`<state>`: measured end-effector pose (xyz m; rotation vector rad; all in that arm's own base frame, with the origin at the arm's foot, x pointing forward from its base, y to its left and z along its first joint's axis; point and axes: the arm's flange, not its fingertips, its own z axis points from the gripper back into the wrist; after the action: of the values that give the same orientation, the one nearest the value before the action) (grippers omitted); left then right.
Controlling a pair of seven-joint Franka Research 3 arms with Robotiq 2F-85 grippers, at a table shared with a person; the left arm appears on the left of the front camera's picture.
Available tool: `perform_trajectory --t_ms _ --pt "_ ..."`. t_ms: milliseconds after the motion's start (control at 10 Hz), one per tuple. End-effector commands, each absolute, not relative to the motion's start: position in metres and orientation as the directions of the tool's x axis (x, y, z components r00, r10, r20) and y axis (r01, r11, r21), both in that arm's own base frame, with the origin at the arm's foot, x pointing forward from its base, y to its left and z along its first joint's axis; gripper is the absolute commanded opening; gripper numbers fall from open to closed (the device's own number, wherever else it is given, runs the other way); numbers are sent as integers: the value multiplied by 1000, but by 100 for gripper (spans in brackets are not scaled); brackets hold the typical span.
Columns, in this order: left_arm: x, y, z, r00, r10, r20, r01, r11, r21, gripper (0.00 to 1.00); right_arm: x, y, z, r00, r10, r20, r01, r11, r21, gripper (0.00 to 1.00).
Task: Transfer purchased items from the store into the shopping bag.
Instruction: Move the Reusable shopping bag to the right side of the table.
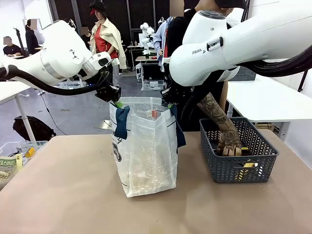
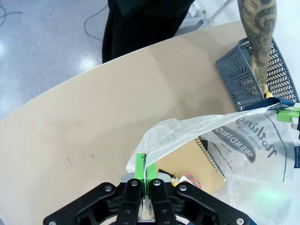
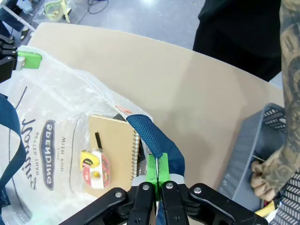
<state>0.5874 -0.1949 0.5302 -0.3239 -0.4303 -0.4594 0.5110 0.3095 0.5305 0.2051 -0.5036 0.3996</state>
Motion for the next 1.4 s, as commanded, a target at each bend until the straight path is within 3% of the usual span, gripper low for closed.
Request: perform_trajectory --t_ms 0,1300 --pt "586 -191 531 818 -343 461 474 857 -203 0 512 307 532 803 313 508 -413 906 95 0" --pt "586 -191 531 818 -343 461 474 857 -203 0 512 307 532 803 313 508 -413 906 95 0"
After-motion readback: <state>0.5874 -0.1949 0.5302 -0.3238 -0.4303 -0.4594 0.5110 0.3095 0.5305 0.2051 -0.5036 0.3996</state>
